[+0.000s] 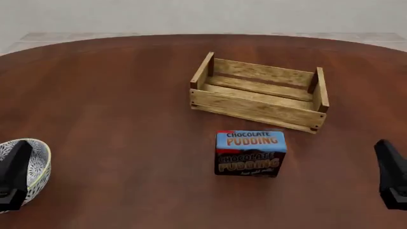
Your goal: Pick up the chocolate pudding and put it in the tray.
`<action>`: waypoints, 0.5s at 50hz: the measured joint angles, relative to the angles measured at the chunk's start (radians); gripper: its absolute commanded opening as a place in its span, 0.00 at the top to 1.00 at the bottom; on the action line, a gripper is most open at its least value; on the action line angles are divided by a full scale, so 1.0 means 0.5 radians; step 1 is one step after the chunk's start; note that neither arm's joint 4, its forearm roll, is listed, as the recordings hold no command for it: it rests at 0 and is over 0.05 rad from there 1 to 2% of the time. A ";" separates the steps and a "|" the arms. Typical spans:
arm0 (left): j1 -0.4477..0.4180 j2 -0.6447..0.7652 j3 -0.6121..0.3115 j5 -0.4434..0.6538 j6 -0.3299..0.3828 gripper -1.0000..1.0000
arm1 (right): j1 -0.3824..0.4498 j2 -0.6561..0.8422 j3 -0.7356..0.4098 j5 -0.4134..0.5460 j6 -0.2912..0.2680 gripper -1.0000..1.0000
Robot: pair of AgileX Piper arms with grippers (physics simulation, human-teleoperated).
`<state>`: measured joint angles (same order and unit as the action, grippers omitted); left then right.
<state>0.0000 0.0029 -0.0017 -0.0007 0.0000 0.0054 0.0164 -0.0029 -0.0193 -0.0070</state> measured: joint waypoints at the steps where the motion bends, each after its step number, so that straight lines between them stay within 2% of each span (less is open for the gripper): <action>1: 0.000 0.001 -0.001 0.000 0.000 0.00 | 0.002 -0.001 0.000 0.003 -0.006 0.00; 17: 0.000 0.008 -0.004 -0.002 0.000 0.00 | -0.004 0.251 -0.001 -0.142 -0.067 0.00; 25: 0.000 0.008 -0.005 -0.002 0.000 0.00 | 0.011 0.375 -0.169 -0.080 -0.089 0.00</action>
<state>0.0000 0.0071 -0.0041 -0.0018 0.0000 0.0107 0.2042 -0.0873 -0.0595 -0.0517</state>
